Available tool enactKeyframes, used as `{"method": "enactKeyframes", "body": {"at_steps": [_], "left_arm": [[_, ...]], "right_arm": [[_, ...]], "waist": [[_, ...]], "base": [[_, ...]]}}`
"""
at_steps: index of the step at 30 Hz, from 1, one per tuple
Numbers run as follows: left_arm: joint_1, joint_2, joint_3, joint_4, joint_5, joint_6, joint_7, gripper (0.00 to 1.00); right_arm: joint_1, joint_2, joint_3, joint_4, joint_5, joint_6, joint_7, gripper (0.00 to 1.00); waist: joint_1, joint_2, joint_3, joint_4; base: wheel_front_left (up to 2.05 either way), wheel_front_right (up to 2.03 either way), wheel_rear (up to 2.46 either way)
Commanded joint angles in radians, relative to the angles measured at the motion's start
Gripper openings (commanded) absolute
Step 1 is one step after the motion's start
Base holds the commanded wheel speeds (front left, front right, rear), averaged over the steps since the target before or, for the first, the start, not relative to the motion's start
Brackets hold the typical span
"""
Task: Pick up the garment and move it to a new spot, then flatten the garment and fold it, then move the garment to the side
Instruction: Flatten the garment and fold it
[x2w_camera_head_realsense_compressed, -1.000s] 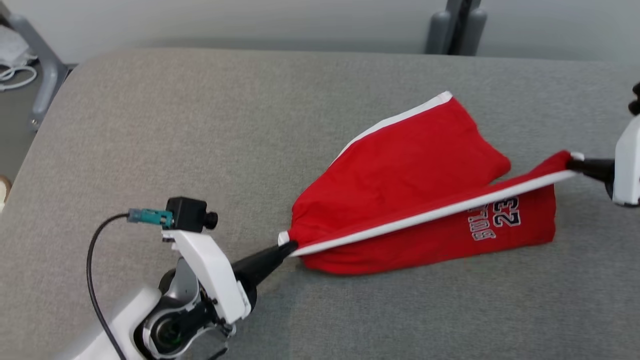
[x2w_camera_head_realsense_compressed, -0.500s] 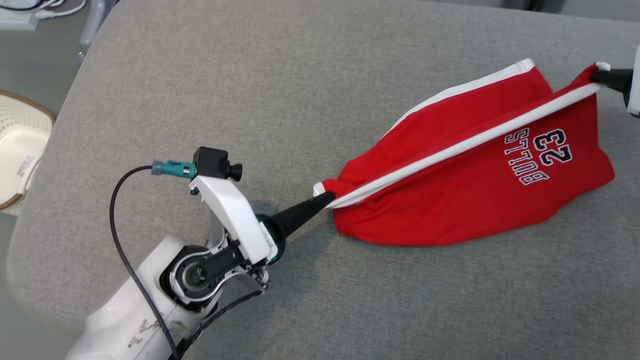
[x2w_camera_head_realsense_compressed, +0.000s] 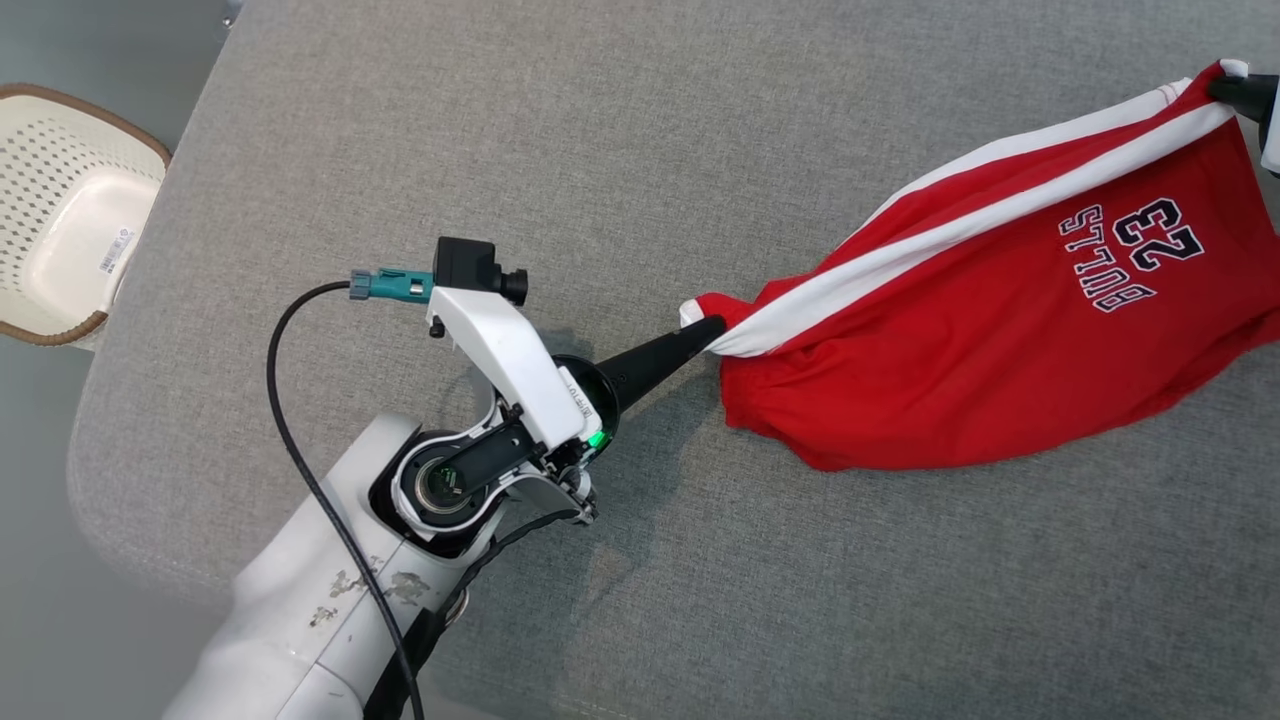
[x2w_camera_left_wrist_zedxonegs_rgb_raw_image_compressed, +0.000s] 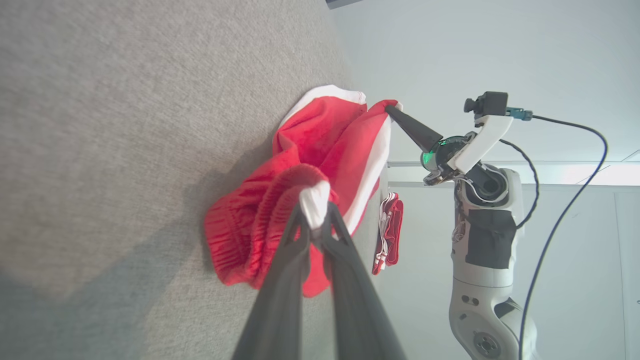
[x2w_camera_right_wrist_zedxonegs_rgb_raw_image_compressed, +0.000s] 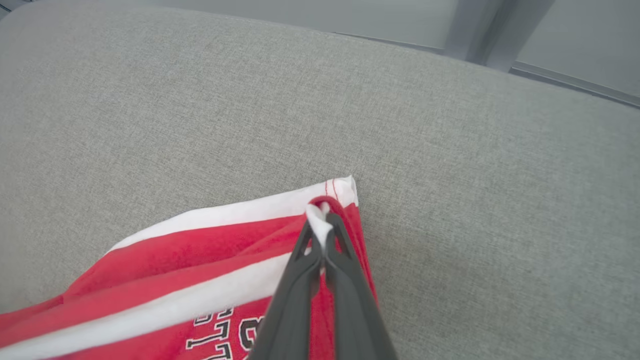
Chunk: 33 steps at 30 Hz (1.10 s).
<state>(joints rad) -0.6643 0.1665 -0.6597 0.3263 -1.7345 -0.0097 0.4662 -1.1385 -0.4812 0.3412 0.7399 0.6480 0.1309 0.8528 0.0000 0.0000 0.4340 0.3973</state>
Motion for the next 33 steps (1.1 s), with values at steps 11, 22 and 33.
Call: {"method": "enactKeyframes", "body": {"at_steps": [11, 22, 33], "left_arm": [[-0.047, -0.040, 0.001, 0.058, 0.016, -0.020, -0.017, 0.00], [-0.074, -0.073, 0.019, 0.114, 0.027, -0.032, -0.072, 1.00], [-0.106, -0.098, 0.058, 0.205, 0.025, -0.042, -0.173, 1.00]], "right_arm": [[-0.043, -0.027, 0.025, 0.073, -0.018, -0.001, -0.063, 0.00], [-0.078, 0.001, 0.039, 0.123, -0.031, 0.000, -0.215, 1.00], [-0.056, -0.018, 0.103, 0.142, -0.010, 0.000, -0.371, 1.00]], "waist": [[0.0000, 0.0000, 0.015, 0.003], [0.0000, 0.0000, 0.029, 0.006], [0.0000, 0.0000, 0.008, -0.011]], "base": [[0.00, 0.00, 0.00], [0.00, 0.00, 0.00], [0.00, 0.00, 0.00]]}}
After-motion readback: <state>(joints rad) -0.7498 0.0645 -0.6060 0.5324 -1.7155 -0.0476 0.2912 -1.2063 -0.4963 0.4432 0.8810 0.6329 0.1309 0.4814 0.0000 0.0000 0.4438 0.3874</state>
